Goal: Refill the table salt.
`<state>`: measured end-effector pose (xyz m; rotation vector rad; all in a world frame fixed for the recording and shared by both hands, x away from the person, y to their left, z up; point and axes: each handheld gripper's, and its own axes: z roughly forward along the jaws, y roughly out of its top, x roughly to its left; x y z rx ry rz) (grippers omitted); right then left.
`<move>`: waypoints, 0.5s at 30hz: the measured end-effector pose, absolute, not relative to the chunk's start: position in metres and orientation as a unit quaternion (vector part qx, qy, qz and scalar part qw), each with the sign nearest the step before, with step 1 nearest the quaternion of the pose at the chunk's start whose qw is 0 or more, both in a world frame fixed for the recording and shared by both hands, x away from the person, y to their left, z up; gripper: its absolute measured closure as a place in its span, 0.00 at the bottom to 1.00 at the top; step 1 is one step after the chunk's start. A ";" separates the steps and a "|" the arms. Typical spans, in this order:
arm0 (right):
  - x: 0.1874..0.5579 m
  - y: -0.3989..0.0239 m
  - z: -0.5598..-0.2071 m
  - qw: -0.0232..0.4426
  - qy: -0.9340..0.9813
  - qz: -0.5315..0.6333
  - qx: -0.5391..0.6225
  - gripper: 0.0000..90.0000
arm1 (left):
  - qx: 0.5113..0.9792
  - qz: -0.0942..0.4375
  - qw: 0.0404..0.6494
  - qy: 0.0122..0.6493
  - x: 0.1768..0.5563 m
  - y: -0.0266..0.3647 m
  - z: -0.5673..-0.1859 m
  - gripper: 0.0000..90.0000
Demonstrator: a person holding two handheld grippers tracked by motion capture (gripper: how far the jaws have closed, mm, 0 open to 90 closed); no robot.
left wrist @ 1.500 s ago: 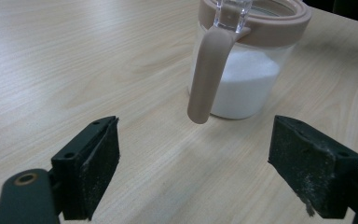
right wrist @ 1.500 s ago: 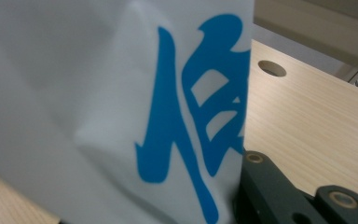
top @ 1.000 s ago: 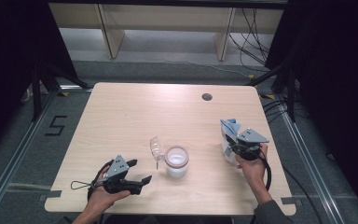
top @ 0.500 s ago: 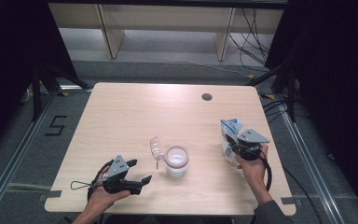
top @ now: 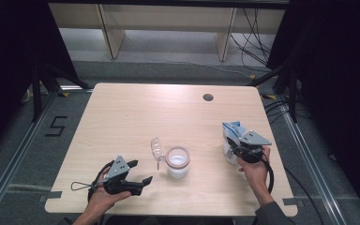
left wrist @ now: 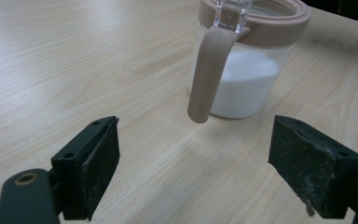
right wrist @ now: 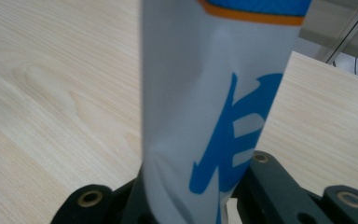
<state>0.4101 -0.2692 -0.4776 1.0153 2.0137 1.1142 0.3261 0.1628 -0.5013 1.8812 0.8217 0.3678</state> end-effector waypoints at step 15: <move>0.405 -0.276 -0.478 0.289 0.743 0.447 0.406 0.68 | 0.779 0.153 0.504 0.340 0.326 0.163 -0.501 0.18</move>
